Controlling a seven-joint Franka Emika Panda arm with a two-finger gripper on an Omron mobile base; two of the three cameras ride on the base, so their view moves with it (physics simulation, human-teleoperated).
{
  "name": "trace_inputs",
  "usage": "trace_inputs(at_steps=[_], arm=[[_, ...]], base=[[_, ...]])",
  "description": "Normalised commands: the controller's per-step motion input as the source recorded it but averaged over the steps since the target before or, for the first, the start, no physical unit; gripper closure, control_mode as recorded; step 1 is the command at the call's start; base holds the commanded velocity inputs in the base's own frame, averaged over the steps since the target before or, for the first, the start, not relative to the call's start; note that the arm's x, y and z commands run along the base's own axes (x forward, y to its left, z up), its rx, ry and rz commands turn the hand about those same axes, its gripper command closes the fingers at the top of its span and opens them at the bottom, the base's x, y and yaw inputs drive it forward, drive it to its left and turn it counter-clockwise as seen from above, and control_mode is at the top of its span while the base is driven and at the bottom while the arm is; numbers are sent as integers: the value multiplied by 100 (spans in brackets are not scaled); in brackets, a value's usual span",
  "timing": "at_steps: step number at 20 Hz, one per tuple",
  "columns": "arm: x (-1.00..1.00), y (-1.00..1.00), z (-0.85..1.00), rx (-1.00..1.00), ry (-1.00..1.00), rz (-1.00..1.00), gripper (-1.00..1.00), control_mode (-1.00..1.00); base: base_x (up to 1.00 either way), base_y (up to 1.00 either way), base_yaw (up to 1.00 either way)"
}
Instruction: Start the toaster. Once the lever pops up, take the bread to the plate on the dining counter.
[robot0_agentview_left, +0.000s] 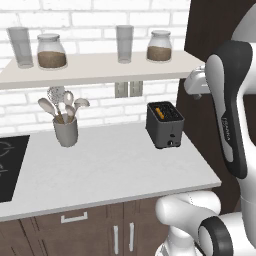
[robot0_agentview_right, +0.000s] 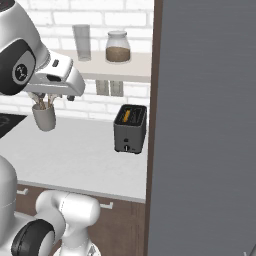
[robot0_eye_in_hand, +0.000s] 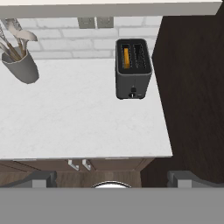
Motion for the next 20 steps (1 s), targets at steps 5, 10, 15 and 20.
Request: trace_inputs(at_steps=[5,10,15,20], arm=[[0,0,0,0,0,0,-100,-100],[0,0,0,0,0,0,-100,-100],[0,0,0,0,0,0,-100,-100],[0,0,0,0,0,0,-100,-100]], base=[[0,0,0],[0,0,0],[0,0,0],[0,0,0]])
